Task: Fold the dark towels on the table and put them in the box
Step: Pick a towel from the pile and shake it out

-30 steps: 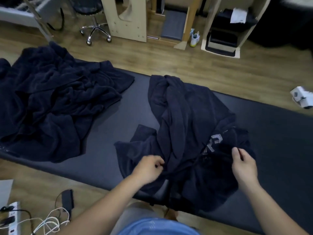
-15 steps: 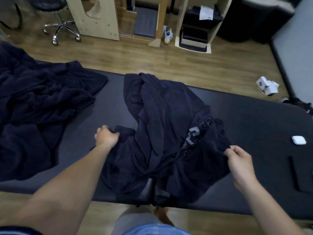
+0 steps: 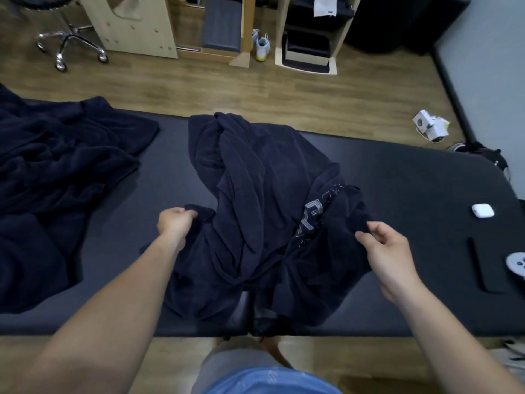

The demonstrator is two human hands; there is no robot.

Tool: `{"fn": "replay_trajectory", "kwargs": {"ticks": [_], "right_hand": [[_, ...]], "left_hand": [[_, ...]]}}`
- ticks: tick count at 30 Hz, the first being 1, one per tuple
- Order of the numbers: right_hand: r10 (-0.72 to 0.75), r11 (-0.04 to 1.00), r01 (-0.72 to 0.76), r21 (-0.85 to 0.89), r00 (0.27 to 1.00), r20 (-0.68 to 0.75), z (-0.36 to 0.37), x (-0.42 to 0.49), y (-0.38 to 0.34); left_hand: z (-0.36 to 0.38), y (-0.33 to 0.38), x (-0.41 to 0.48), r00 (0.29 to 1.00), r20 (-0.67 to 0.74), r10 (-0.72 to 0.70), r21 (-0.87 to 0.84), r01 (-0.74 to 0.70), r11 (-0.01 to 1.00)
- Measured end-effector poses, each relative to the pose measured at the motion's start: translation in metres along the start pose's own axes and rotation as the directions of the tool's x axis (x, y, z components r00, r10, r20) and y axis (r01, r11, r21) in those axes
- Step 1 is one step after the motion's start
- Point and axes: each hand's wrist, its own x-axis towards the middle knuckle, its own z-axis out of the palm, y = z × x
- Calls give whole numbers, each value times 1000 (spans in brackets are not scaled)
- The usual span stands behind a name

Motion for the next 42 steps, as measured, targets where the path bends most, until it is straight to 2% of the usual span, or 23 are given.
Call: {"fn": "replay_trajectory", "kwargs": {"ticks": [3, 5, 8, 11, 13, 17, 21, 24, 29, 33, 37, 39, 42], "right_hand": [[56, 987, -60, 146, 998, 29, 9, -4, -21], [19, 973, -21, 229, 1000, 12, 26, -7, -46], [-250, 929, 238, 282, 968, 6, 58, -21, -106], [-558, 820, 530, 214, 824, 97, 78, -48, -159], [-623, 779, 595, 201, 770, 135, 81, -58, -172], [-678, 722, 634, 276, 729, 99, 71, -58, -178], [-743, 669, 706, 230, 646, 177, 64, -55, -183], [-744, 668, 720, 188, 637, 202, 56, -49, -185], [-717, 697, 684, 217, 660, 223, 37, -43, -183], [-698, 715, 646, 268, 677, 233, 25, -41, -182], [-674, 738, 612, 286, 691, 260, 14, -38, -178], [-673, 738, 607, 295, 696, 250, 9, -37, -174], [-681, 722, 605, 337, 706, 193, 0, -39, -174]], "left_hand": [[-5, 41, -39, 979, 74, 192, -114, -183, 977], [-16, 81, -82, 934, 127, 333, -174, -309, 935], [-29, 141, -171, 792, 208, 573, -437, -449, 779], [-35, 170, -243, 691, 165, 704, -564, -520, 642], [-34, 174, -258, 693, 111, 712, -558, -550, 622], [-35, 181, -260, 726, 20, 687, -502, -587, 635], [-32, 188, -274, 741, 73, 667, -535, -535, 654], [-33, 195, -281, 718, 195, 668, -563, -476, 676], [-31, 200, -286, 622, 427, 656, -590, -358, 724], [-26, 201, -289, 553, 496, 670, -539, -409, 737], [-19, 207, -289, 536, 515, 669, -409, -532, 741], [-15, 209, -290, 524, 508, 684, -348, -601, 719], [-8, 214, -294, 460, 491, 740, -292, -714, 637]]}}
